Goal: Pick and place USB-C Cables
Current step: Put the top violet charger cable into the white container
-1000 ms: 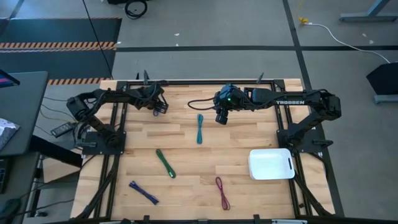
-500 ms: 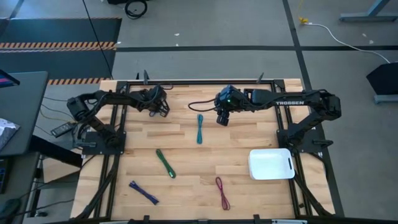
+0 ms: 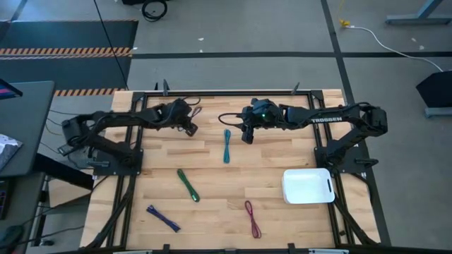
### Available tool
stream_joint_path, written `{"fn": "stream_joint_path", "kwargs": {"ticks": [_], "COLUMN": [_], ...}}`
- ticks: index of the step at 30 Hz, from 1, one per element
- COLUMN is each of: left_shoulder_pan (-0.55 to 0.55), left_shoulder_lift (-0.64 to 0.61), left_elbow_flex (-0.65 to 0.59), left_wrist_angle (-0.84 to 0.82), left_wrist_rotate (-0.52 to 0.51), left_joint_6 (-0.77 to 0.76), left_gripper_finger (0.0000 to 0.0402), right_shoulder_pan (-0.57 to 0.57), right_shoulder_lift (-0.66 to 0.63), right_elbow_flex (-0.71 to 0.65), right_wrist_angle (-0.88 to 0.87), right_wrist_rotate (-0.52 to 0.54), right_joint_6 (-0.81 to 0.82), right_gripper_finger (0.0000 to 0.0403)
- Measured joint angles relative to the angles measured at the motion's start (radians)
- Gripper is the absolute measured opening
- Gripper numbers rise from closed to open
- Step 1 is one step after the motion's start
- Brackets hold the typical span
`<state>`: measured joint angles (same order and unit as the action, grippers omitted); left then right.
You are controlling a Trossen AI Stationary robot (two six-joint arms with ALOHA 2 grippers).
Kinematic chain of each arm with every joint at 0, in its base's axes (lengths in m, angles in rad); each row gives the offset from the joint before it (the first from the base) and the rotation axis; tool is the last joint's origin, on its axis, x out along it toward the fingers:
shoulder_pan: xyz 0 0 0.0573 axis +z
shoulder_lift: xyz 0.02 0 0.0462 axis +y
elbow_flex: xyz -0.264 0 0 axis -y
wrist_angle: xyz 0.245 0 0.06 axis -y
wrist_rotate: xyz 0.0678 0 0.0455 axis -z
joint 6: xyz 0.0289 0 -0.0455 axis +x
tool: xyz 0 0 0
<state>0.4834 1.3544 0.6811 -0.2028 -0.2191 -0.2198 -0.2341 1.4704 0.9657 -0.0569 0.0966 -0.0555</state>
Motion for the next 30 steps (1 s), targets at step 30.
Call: {"fn": "stream_joint_path", "kwargs": {"ticks": [30], "left_shoulder_pan": [-0.438], "left_shoulder_lift": [-0.287], "left_elbow_flex": [0.002], "left_wrist_angle": [0.428], "left_wrist_rotate": [0.046], "left_joint_6": [0.058], "left_gripper_finger": [0.003], "right_shoulder_pan": [0.135], "right_shoulder_lift": [-0.011], "right_elbow_flex": [0.0], "right_wrist_angle": [0.466], "right_wrist_rotate": [-0.054], "right_joint_6": [0.056], "right_gripper_finger": [0.0195]}}
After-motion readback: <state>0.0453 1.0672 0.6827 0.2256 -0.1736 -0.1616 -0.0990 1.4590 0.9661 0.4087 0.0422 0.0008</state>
